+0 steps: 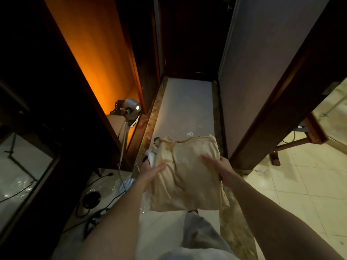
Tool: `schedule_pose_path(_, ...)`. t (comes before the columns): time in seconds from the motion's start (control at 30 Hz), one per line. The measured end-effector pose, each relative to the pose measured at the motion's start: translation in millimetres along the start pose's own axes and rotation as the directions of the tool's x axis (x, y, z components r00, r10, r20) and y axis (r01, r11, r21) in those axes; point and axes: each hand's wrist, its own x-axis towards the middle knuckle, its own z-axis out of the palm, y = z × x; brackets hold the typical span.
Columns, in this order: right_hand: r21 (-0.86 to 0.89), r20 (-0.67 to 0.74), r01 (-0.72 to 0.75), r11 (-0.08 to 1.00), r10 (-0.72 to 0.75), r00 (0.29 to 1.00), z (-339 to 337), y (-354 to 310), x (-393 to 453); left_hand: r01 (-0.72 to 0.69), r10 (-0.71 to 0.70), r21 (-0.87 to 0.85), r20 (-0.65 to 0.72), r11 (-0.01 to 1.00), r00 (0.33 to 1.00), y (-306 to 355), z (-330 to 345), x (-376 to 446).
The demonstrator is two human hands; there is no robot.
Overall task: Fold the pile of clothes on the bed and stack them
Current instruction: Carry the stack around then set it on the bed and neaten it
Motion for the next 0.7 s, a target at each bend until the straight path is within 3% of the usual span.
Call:
schedule_pose_path(0.23,-0.046,-0.049,0.013,0.999,-0.015,0.999,-12.7,-92.6,116.2,-0.014,0.014,-0.078,-0.009,0.997,1.0,81.8,37.3,96.9)
schedule_pose_path(0.7,-0.103,0.057,0.06,0.993,-0.054,0.997,18.6,-239.4,318.6,-0.014,0.002,-0.079,-0.155,0.997,0.988,200.7,64.0,291.8)
